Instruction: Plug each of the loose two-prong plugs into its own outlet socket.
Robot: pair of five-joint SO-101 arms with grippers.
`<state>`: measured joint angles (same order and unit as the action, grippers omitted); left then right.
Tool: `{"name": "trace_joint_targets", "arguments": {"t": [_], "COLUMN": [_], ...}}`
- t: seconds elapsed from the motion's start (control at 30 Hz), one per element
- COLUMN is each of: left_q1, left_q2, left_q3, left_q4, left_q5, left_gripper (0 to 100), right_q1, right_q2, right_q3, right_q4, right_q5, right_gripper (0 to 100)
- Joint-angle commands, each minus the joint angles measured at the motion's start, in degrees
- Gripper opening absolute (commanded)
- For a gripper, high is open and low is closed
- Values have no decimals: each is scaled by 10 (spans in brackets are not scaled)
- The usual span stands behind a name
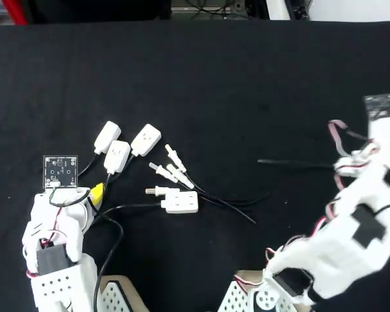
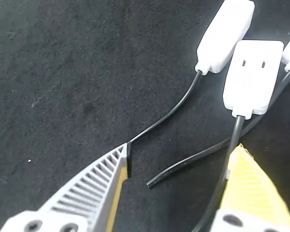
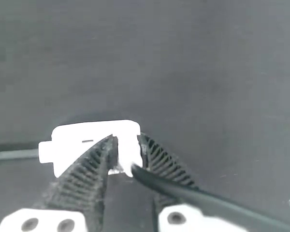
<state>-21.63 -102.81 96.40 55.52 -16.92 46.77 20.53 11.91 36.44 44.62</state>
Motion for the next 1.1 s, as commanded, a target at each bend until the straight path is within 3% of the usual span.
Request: {"name": "trace_joint_targets", "arguments": {"t": [0.0, 0.27, 0.33, 0.47, 0.73, 1.07], "left_q1": [-2, -1, -2, -2, -2, -2], "left_q2": [-1, -1, -1, -1, -1, -1], "left_q3": [10, 10, 10, 10, 10, 10], "left_q4": [-8, -8, -8, -8, -8, -8], "left_q5": [-7, -7, -4, -4, -6, -7], "left_gripper": [317, 317, 317, 317, 317, 317], "right_q1": [49, 90, 90, 87, 88, 87], "right_q2": [114, 305, 342, 391, 429, 318], "right_q3": [-203, -554, -623, -761, -1049, -1052], "right_q4": [70, 258, 313, 414, 637, 648], "right_q5": [4, -2, -13, -61, -160, -249], "right_gripper": [11, 18, 67, 178, 184, 185]}}
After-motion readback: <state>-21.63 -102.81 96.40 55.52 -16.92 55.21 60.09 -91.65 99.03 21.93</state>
